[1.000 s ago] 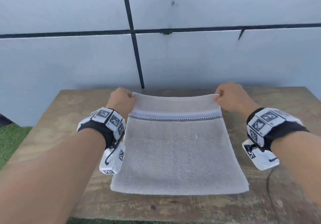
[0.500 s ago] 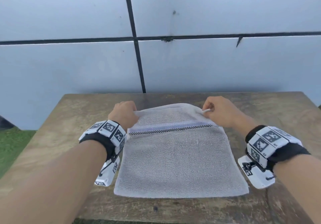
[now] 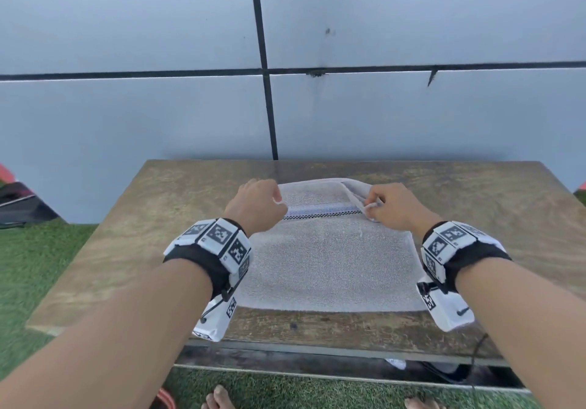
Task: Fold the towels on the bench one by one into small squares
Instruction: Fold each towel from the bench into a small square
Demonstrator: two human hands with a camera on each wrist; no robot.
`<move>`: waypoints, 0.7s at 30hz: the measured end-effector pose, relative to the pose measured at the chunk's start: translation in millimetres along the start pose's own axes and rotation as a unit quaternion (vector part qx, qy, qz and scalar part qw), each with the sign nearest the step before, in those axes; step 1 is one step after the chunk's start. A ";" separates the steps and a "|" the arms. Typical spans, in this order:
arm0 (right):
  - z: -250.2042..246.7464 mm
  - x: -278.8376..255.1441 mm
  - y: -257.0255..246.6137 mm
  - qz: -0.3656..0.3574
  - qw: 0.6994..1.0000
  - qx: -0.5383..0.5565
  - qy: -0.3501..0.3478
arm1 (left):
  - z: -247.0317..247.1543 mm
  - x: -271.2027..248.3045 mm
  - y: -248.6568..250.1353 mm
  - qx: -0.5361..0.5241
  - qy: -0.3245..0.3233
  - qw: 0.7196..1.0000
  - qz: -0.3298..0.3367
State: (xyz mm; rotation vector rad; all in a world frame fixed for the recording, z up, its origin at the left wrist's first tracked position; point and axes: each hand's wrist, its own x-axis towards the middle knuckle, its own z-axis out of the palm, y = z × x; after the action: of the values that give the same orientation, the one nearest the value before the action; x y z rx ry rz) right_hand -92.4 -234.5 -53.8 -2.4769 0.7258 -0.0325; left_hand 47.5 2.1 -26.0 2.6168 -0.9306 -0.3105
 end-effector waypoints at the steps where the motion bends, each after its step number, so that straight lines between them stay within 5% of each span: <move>1: 1.2 0.1 0.1 0.001 1.000 0.022 0.012 | 2.4 -2.3 1.5 -0.009 0.004 1.000 0.006; 5: 4.3 -5.7 -4.5 0.006 0.990 0.136 0.040 | 6.9 -3.9 16.7 -0.046 0.008 0.996 0.077; 11: -2.2 -41.4 -32.2 -0.125 0.981 0.127 0.072 | 13.3 -3.3 53.4 -0.053 -0.034 0.977 0.202; 16: -1.3 -75.6 -41.3 -0.130 0.959 0.251 0.016 | 16.5 -14.4 58.1 -0.081 0.005 0.965 0.251; 18: -2.8 -80.9 -44.4 -0.091 0.927 0.362 -0.028 | 17.4 -22.3 57.2 -0.101 0.017 0.960 0.262; 21: -0.9 -83.8 -55.2 0.025 0.798 0.597 -0.079 | 11.3 -33.9 60.4 -0.143 0.022 0.962 0.233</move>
State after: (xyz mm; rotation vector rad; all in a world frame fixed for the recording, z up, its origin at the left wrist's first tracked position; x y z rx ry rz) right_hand -137.0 -153.9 -13.9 -1.2145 0.4513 -0.1956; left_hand -16.2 -22.7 -9.8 2.0605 -1.3366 -0.2404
